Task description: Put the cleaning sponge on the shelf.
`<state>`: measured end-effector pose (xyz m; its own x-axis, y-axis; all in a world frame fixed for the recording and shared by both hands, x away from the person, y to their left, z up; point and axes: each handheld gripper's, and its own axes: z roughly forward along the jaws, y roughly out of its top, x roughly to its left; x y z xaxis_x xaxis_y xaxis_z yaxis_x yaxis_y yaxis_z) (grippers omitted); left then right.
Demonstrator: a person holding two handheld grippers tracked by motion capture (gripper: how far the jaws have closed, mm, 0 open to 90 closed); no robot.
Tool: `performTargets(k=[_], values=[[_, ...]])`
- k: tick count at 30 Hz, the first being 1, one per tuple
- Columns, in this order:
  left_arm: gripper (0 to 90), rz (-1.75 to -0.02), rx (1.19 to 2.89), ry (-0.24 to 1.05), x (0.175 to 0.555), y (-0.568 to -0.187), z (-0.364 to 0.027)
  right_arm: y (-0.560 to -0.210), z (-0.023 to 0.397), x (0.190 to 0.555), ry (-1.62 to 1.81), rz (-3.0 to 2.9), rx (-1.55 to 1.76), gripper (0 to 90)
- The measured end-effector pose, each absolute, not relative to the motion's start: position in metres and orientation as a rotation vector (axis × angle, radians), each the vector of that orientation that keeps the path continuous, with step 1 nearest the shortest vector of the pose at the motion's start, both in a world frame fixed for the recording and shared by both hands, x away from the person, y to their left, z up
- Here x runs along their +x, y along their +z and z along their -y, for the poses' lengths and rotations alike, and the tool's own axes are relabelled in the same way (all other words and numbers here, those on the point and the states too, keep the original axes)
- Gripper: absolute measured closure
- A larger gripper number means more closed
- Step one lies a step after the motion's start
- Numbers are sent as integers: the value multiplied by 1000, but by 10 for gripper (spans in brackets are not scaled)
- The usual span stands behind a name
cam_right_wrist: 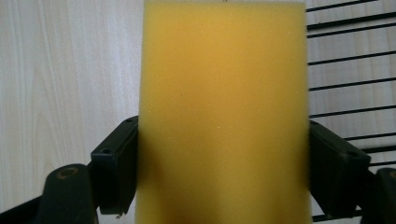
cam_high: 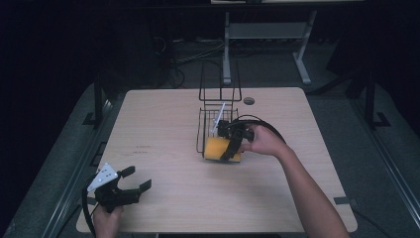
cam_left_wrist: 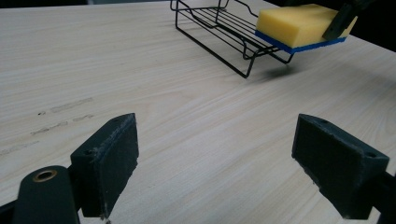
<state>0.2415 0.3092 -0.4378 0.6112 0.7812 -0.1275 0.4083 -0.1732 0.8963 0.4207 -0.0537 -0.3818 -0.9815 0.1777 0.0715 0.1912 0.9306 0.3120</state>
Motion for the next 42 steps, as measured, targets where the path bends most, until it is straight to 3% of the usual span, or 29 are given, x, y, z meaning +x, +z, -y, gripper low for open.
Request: performTargets(k=[42], values=[[141,-974,1781,448,241,-438,-313,-373,47,472,-495,2991,-356,220]])
